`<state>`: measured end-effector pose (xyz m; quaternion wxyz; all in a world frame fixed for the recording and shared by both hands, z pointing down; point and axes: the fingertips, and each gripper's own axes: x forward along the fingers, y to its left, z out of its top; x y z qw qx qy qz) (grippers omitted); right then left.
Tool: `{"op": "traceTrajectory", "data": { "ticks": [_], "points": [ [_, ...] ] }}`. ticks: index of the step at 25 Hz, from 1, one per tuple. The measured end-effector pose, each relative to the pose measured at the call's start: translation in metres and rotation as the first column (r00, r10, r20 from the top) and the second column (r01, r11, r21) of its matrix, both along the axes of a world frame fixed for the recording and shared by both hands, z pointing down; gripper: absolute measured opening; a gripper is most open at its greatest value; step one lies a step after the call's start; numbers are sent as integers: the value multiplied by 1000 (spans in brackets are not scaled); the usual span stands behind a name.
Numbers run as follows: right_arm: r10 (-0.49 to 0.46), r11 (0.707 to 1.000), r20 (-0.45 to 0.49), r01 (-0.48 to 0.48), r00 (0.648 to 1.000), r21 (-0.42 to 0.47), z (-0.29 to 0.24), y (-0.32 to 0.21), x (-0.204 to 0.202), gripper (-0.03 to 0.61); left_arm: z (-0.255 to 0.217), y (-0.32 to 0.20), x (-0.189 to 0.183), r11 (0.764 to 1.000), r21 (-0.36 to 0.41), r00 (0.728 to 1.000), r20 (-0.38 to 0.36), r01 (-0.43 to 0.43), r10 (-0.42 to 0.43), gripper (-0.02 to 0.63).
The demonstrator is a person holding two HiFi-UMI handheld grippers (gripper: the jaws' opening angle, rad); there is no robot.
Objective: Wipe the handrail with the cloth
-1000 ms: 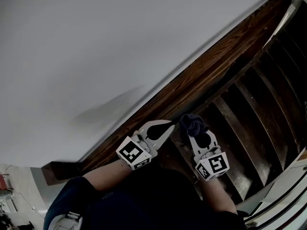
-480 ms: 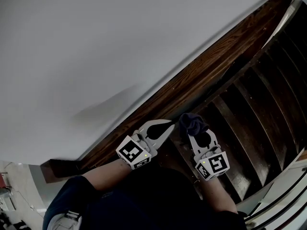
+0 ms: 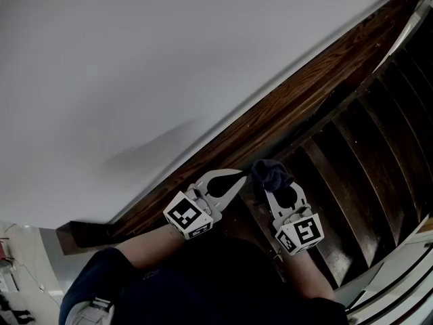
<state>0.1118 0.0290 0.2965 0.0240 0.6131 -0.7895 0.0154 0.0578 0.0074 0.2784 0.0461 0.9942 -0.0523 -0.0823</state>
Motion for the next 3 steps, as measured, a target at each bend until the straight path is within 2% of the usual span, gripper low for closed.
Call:
{"op": "traceTrajectory", "data": {
  "ticks": [3],
  "points": [
    [-3, 1000, -3, 3, 1000, 0, -1, 0, -2, 95, 0, 0, -2, 1000, 0, 1000, -3, 2, -2, 5]
  ]
}}
